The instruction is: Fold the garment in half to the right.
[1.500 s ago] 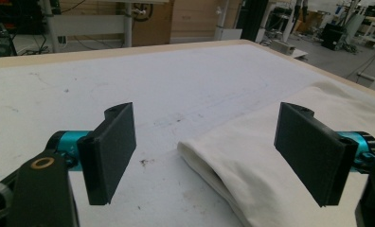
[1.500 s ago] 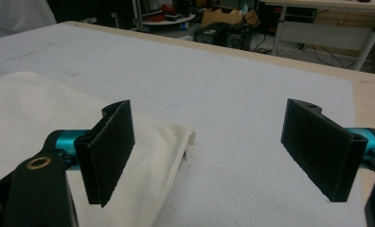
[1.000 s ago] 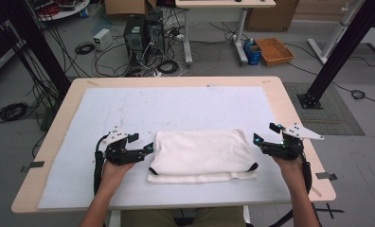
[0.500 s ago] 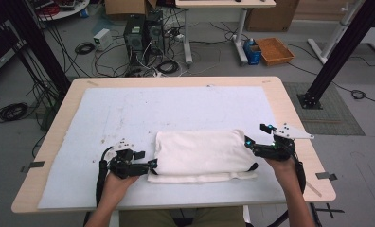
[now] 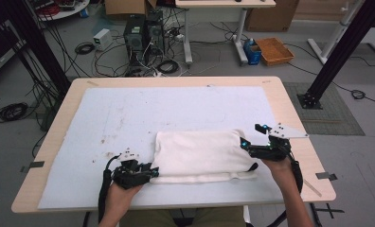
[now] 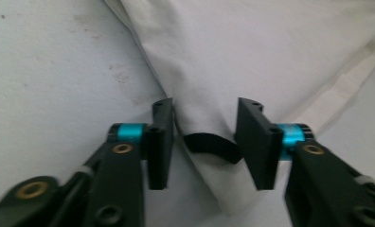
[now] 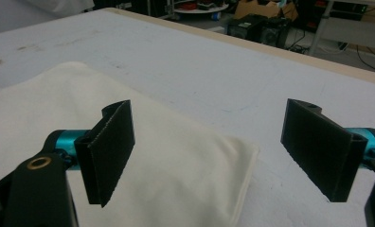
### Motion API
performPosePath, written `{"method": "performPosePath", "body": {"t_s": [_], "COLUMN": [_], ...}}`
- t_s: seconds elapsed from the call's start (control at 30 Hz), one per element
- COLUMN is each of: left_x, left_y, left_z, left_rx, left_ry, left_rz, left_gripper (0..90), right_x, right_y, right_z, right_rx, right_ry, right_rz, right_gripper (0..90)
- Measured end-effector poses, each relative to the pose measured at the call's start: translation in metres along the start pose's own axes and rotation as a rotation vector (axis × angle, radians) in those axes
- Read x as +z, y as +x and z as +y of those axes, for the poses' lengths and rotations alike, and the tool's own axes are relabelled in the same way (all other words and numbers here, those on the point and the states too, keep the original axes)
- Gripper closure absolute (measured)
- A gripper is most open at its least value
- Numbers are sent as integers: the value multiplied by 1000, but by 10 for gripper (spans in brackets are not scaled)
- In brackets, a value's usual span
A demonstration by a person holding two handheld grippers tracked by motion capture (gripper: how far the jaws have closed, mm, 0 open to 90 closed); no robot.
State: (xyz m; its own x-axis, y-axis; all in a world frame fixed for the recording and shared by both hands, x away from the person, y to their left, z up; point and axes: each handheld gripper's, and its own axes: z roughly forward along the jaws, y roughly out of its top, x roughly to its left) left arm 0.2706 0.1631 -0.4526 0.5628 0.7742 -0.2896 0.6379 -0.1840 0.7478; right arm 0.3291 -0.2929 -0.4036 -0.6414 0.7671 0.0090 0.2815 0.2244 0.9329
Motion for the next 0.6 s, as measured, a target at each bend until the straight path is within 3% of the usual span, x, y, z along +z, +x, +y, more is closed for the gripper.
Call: {"method": "performPosePath", "body": {"t_s": [0.13, 0.2, 0.33, 0.43, 0.6], "left_x": [1, 1, 1, 2, 3], "left_y": [-5, -7, -10, -11, -10], "left_z": [-1, -1, 1, 2, 3], "left_rx": [32, 45, 25, 25, 15], "left_ry": [-1, 2, 7, 8, 6], "left_rz": [-1, 12, 29, 23, 4], "left_gripper": [785, 814, 835, 837, 838], "right_x": [3, 6, 20, 42, 85], "right_y": [8, 14, 33, 48, 65], "right_z": [4, 9, 25, 37, 56], "right_rx": [-17, -29, -52, -46, -58], "right_ry": [1, 1, 10, 24, 106], "right_rz": [14, 27, 62, 94, 141], "right_gripper": [183, 183, 183, 183, 184]}}
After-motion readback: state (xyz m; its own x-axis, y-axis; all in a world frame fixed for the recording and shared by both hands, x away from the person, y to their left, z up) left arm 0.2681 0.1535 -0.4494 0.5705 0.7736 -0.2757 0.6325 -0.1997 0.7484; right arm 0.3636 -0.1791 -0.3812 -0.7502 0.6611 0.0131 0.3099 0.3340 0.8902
